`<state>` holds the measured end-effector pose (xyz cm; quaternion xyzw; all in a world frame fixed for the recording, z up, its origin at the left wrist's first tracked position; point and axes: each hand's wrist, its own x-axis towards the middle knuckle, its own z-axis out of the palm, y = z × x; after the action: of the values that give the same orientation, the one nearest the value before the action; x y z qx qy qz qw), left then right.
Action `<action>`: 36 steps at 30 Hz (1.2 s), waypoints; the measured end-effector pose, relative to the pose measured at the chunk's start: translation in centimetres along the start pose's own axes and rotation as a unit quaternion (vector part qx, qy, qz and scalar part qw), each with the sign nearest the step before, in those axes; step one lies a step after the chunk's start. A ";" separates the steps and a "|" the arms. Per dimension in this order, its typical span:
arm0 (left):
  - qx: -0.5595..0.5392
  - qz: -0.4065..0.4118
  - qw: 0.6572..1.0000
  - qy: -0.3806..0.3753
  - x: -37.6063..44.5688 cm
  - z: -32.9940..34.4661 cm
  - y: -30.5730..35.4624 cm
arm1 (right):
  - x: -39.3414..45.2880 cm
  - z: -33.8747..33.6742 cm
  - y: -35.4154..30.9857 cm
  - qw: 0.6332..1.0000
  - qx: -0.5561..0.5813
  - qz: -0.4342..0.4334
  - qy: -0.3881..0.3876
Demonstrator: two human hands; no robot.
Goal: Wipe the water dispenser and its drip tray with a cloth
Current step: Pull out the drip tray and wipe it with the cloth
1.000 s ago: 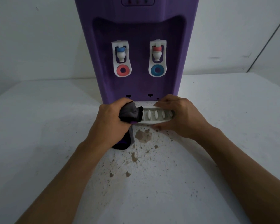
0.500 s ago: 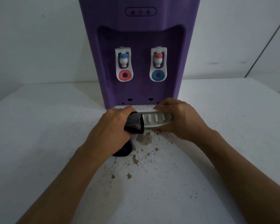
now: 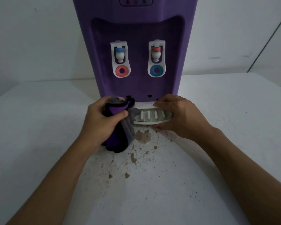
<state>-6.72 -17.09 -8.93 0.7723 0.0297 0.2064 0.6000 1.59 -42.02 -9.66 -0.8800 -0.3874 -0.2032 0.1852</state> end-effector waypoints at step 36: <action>0.249 0.157 0.953 0.066 -0.6 3.2 0.2 | 0.2 0.2 -0.6 0.999 -0.035 -0.006 -0.005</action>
<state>-6.14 -20.24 -9.52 0.8770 -0.0024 0.3343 0.3452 1.28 -41.42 -9.66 -0.8844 -0.3866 -0.2133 0.1513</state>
